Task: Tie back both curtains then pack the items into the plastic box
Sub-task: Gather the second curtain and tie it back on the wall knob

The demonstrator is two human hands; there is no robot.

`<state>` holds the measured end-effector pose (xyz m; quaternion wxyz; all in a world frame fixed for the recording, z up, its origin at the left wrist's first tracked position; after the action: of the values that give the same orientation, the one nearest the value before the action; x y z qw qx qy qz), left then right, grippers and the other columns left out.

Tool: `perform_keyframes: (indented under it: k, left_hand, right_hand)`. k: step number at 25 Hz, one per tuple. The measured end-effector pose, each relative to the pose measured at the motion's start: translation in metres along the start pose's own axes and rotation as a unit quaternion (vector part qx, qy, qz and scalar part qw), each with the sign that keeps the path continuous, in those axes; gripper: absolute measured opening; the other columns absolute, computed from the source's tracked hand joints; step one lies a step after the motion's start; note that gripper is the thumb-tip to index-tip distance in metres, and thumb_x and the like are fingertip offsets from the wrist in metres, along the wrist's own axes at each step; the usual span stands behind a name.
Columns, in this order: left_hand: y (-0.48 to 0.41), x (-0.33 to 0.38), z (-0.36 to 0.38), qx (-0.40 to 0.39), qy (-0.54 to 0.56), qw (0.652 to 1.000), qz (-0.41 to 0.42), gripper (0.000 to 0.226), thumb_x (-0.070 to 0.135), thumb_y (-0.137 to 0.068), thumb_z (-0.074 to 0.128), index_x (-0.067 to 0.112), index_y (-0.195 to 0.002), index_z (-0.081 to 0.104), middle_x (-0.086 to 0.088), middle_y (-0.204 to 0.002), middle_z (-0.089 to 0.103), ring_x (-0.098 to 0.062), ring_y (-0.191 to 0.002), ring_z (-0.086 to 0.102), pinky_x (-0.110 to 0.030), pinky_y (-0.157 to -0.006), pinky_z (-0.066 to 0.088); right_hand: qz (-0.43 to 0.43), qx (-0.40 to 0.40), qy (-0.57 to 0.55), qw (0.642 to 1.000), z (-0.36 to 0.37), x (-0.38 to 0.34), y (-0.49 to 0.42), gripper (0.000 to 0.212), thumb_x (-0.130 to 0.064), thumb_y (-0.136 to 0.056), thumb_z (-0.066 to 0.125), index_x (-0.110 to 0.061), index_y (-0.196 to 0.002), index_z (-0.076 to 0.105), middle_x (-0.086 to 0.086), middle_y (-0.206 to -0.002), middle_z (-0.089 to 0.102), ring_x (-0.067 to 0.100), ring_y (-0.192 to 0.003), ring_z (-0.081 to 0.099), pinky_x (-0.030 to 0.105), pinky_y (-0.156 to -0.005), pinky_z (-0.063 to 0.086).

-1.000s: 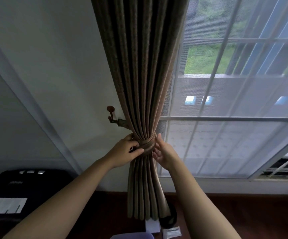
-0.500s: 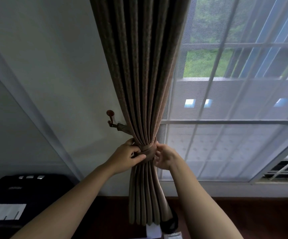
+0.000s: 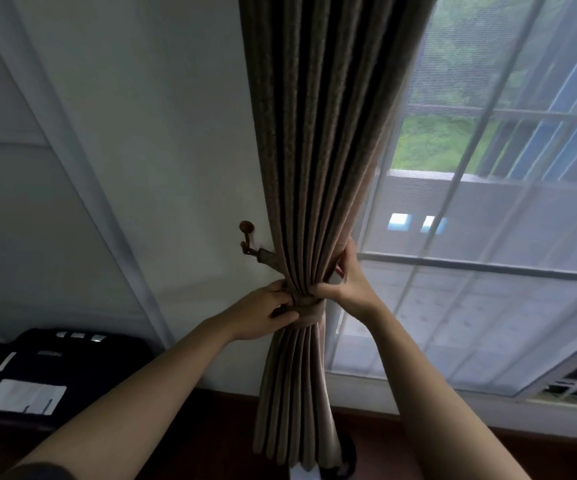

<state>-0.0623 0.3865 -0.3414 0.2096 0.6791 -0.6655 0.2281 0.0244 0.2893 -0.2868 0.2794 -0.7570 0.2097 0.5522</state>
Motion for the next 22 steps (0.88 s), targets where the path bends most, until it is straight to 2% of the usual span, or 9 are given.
perform_keyframes:
  k: [2, 4, 5, 7, 9, 12, 16, 18, 22]
  left_hand:
    - [0.001, -0.002, -0.002, 0.007, -0.007, 1.000, -0.004, 0.030, 0.033, -0.093, 0.053, 0.017, -0.117, 0.061, 0.002, -0.137, 0.044, -0.014, -0.114, 0.053, -0.034, -0.096, 0.048]
    - [0.004, -0.003, -0.004, 0.021, -0.001, 1.000, -0.004, 0.026, 0.031, -0.092, 0.054, 0.016, -0.113, 0.061, 0.002, -0.131, 0.048, -0.015, -0.109, 0.055, -0.035, -0.093, 0.050]
    - [0.006, -0.003, -0.007, 0.030, 0.006, 1.000, -0.005, 0.024, 0.031, -0.092, 0.056, 0.016, -0.110, 0.061, 0.004, -0.128, 0.049, -0.014, -0.107, 0.056, -0.033, -0.092, 0.050]
    - [0.012, -0.006, -0.015, 0.051, 0.018, 0.998, -0.010, 0.015, 0.029, -0.091, 0.057, 0.019, -0.101, 0.061, 0.009, -0.116, 0.051, -0.010, -0.098, 0.056, -0.025, -0.086, 0.049]
    - [0.018, -0.011, -0.026, 0.065, 0.008, 0.998, -0.015, 0.010, 0.028, -0.090, 0.059, 0.018, -0.089, 0.058, 0.005, -0.096, 0.057, -0.009, -0.082, 0.056, -0.021, -0.073, 0.046]
    - [0.027, -0.015, -0.041, 0.073, 0.017, 0.997, -0.019, 0.006, 0.025, -0.089, 0.061, 0.020, -0.086, 0.063, 0.007, -0.077, 0.062, -0.002, -0.068, 0.055, -0.012, -0.060, 0.038]
    - [0.031, -0.039, -0.066, 0.141, 0.150, 0.977, -0.051, 0.012, 0.012, -0.085, 0.067, 0.015, -0.095, 0.072, 0.006, -0.082, 0.070, 0.000, -0.071, 0.063, -0.011, -0.068, 0.048]
    - [0.031, -0.057, -0.070, 0.193, 0.295, 0.932, -0.084, 0.016, 0.003, -0.085, 0.064, 0.013, -0.096, 0.070, 0.000, -0.088, 0.071, -0.007, -0.079, 0.067, -0.014, -0.073, 0.052]
    - [0.026, -0.088, -0.062, 0.345, 0.501, 0.775, -0.169, 0.018, -0.001, -0.085, 0.061, 0.013, -0.095, 0.062, -0.006, -0.084, 0.066, -0.018, -0.083, 0.063, -0.018, -0.069, 0.054]
  right_hand:
    - [-0.006, 0.018, 0.028, 0.999, 0.004, -0.002, 0.003, 0.095, -0.008, -0.060, 0.077, -0.010, -0.137, 0.021, -0.017, -0.107, 0.049, -0.019, -0.097, 0.051, 0.003, -0.081, 0.041]
    - [-0.005, 0.073, 0.074, 0.995, 0.004, -0.002, 0.004, 0.101, -0.021, -0.057, 0.082, -0.009, -0.136, 0.020, -0.018, -0.104, 0.051, -0.016, -0.096, 0.053, 0.004, -0.075, 0.043]
    - [0.004, 0.101, 0.095, 0.990, 0.002, -0.002, 0.005, 0.104, -0.032, -0.054, 0.080, -0.011, -0.136, 0.020, -0.016, -0.102, 0.053, -0.008, -0.095, 0.057, 0.010, -0.074, 0.046]
    - [0.017, 0.136, 0.124, 0.983, -0.001, -0.002, 0.004, 0.106, -0.043, -0.049, 0.072, -0.019, -0.137, 0.018, -0.008, -0.102, 0.057, 0.012, -0.094, 0.060, 0.031, -0.076, 0.052]
    - [0.016, 0.140, 0.143, 0.980, 0.000, -0.002, 0.002, 0.103, -0.041, -0.050, 0.071, -0.027, -0.137, 0.017, -0.006, -0.104, 0.056, 0.020, -0.095, 0.059, 0.044, -0.079, 0.053]
    - [0.010, 0.142, 0.160, 0.977, 0.003, -0.005, 0.003, 0.101, -0.034, -0.055, 0.072, -0.029, -0.138, 0.015, -0.008, -0.102, 0.054, 0.023, -0.096, 0.059, 0.047, -0.080, 0.052]
    - [0.013, 0.169, 0.150, 0.974, 0.008, -0.005, 0.002, 0.106, -0.031, -0.061, 0.077, -0.029, -0.142, 0.010, -0.003, -0.111, 0.056, 0.028, -0.103, 0.059, 0.047, -0.083, 0.052]
    - [0.013, 0.185, 0.134, 0.973, 0.012, -0.004, 0.000, 0.109, -0.030, -0.063, 0.080, -0.032, -0.144, 0.007, -0.002, -0.120, 0.055, 0.025, -0.108, 0.057, 0.043, -0.087, 0.051]
    - [0.022, 0.223, 0.108, 0.969, 0.029, -0.006, -0.002, 0.112, -0.039, -0.062, 0.079, -0.042, -0.142, 0.000, -0.008, -0.132, 0.047, 0.020, -0.118, 0.051, 0.039, -0.095, 0.047]
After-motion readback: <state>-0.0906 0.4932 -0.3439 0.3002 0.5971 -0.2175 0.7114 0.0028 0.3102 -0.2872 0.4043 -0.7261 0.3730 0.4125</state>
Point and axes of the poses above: each hand's wrist, its own y-axis away from the middle knuckle, its own z-axis out of the palm, x = y × z, the point moved 9 cm from there along -y, towards the middle knuckle
